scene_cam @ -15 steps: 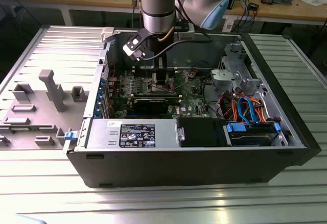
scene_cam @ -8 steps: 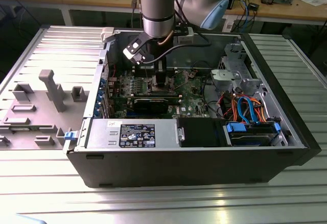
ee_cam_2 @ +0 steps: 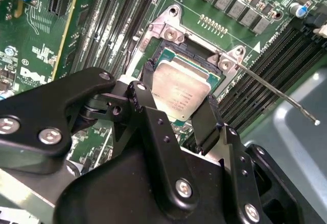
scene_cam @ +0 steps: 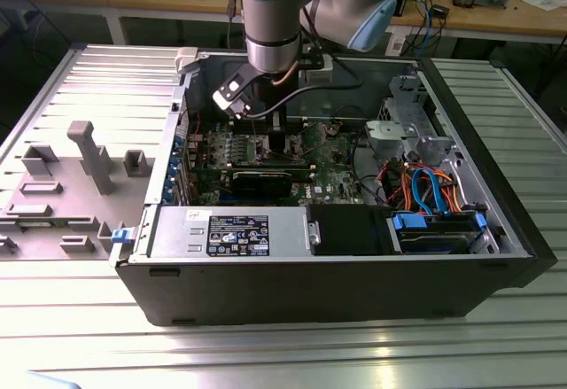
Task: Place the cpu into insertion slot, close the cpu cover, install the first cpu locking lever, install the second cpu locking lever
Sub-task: 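Place the cpu into insertion slot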
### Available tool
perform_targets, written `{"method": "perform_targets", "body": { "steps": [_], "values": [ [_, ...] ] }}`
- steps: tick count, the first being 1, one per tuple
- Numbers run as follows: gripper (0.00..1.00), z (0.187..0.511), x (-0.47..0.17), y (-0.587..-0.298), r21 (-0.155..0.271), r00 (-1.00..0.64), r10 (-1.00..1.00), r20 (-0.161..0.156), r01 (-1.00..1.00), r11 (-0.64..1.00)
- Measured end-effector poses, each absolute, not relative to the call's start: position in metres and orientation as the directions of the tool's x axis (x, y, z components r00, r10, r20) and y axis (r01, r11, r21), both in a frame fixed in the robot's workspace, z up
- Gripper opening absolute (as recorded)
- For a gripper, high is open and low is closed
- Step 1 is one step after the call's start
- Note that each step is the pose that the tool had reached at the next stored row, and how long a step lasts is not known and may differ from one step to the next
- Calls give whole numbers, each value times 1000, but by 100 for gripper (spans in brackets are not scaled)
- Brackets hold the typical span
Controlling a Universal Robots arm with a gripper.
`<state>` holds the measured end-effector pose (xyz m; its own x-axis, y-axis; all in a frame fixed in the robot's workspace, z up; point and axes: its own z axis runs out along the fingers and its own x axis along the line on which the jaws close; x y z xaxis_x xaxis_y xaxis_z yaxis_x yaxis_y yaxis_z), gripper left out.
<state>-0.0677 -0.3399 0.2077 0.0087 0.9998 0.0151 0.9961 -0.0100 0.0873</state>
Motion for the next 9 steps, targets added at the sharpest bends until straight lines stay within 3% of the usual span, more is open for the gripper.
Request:
{"method": "perform_targets", "body": {
  "steps": [9],
  "values": [
    [55, 203, -68, -340, 87, 9, 1000, 10, 996, -10]
  ]
}}
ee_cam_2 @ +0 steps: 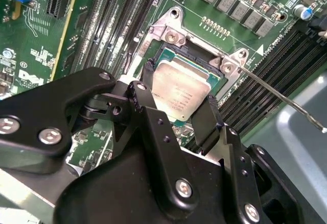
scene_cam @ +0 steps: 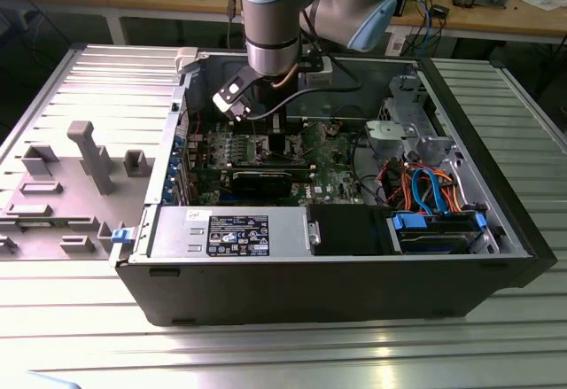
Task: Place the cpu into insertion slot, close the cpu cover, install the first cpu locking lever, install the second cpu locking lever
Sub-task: 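Place the cpu into insertion slot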
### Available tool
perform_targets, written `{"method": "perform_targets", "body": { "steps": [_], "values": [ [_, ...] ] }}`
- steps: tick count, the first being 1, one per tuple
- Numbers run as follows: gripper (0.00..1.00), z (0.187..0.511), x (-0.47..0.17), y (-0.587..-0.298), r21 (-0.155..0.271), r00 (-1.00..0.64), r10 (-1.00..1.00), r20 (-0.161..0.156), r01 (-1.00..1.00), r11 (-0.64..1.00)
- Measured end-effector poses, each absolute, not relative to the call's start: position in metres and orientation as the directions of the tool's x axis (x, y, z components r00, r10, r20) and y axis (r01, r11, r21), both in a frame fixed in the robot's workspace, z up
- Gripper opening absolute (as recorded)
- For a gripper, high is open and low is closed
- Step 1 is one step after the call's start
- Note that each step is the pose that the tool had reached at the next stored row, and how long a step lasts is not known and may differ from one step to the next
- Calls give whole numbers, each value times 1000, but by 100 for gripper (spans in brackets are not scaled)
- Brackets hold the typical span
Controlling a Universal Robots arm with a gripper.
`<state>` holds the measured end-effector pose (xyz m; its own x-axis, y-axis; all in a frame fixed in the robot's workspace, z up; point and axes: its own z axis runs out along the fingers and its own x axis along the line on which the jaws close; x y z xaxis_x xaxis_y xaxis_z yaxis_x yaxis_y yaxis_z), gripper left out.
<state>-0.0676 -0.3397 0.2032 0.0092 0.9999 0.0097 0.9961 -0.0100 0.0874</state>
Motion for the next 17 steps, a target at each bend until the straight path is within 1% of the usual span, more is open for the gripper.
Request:
{"method": "perform_targets", "body": {
  "steps": [17],
  "values": [
    [55, 196, -67, -339, 88, 9, 1000, 12, 996, -10]
  ]
}}
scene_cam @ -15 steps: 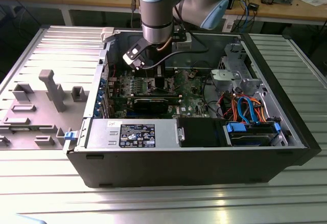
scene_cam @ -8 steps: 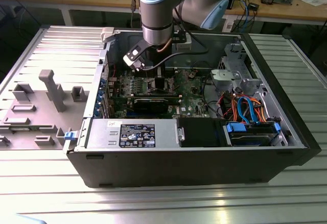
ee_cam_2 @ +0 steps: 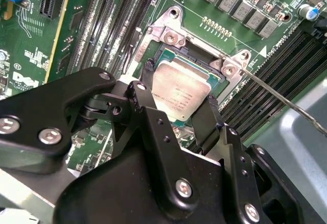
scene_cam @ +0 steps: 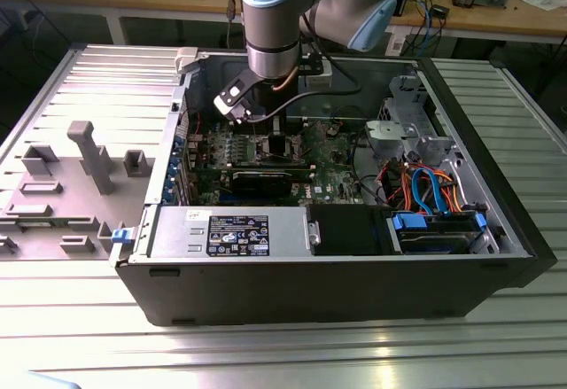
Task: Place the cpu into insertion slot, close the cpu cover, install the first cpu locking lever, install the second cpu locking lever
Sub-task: 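Place the cpu into insertion slot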
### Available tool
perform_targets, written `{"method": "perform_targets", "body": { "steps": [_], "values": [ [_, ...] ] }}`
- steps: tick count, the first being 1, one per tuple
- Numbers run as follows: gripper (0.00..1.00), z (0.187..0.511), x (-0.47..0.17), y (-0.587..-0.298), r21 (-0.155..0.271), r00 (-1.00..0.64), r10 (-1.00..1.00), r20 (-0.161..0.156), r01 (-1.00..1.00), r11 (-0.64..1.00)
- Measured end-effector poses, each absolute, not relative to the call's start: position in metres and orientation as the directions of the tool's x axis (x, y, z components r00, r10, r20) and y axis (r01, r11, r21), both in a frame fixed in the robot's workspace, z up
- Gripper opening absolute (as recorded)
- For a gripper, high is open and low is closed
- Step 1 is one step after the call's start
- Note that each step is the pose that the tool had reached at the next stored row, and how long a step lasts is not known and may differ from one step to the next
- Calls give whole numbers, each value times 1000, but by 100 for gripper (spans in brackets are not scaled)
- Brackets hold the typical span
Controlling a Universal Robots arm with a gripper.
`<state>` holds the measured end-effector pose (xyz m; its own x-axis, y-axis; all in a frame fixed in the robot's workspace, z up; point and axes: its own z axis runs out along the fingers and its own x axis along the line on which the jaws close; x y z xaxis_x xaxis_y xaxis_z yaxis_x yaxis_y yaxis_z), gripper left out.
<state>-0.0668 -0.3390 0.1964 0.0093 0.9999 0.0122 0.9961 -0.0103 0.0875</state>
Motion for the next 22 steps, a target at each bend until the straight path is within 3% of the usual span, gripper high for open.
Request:
{"method": "perform_targets", "body": {
  "steps": [22],
  "values": [
    [55, 195, -67, -339, 87, 25, 999, 23, 996, -27]
  ]
}}
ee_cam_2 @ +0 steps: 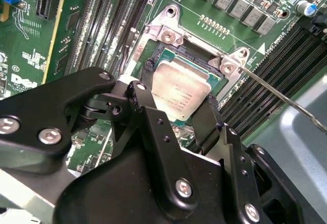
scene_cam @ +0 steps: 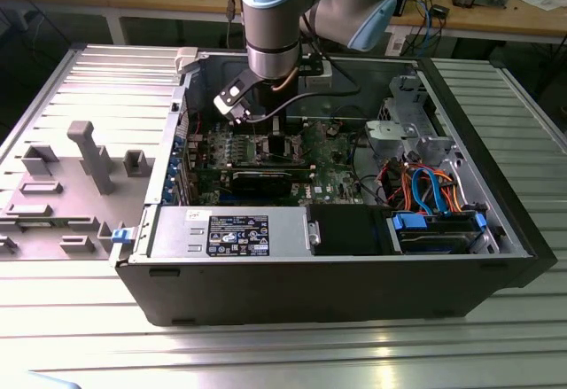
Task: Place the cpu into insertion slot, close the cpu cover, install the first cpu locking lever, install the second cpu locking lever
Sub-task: 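Place the cpu into insertion slot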
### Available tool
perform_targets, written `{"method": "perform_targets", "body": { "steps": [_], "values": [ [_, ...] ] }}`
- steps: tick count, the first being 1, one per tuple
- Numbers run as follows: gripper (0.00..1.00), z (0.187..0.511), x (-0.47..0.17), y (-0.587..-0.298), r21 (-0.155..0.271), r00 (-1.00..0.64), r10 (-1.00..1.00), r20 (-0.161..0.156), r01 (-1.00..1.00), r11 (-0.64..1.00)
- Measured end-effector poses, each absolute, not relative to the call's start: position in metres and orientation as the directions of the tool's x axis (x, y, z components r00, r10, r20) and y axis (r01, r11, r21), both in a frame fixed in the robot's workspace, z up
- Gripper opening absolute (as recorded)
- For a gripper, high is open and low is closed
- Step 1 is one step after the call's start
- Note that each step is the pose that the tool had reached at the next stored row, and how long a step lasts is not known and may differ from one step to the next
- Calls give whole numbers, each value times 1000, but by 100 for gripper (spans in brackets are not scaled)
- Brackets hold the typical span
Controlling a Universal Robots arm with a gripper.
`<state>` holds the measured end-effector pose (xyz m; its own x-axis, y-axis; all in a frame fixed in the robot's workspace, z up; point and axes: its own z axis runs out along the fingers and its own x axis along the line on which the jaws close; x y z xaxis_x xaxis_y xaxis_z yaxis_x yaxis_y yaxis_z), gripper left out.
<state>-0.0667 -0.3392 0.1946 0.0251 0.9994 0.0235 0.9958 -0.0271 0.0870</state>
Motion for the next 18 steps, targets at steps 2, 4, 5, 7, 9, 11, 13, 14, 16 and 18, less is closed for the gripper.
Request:
{"method": "perform_targets", "body": {
  "steps": [2, 4, 5, 7, 9, 11, 13, 14, 16, 18],
  "values": [
    [55, 194, -67, -339, 87, 25, 999, 24, 996, -27],
    [55, 194, -67, -339, 88, 25, 999, 24, 996, -27],
    [60, 194, -67, -339, 88, 25, 999, 24, 996, -27],
    [60, 194, -67, -339, 87, 25, 999, 23, 996, -27],
    [60, 195, -67, -339, 87, 25, 999, 23, 996, -27],
    [60, 195, -66, -339, 87, 25, 999, 23, 996, -27],
    [60, 195, -65, -339, 87, 25, 999, 23, 996, -27],
    [60, 195, -65, -339, 87, 25, 999, 23, 996, -27],
    [60, 195, -64, -339, 87, 24, 999, 23, 996, -26],
    [60, 195, -64, -339, 87, 24, 999, 23, 996, -26]
  ]
}}
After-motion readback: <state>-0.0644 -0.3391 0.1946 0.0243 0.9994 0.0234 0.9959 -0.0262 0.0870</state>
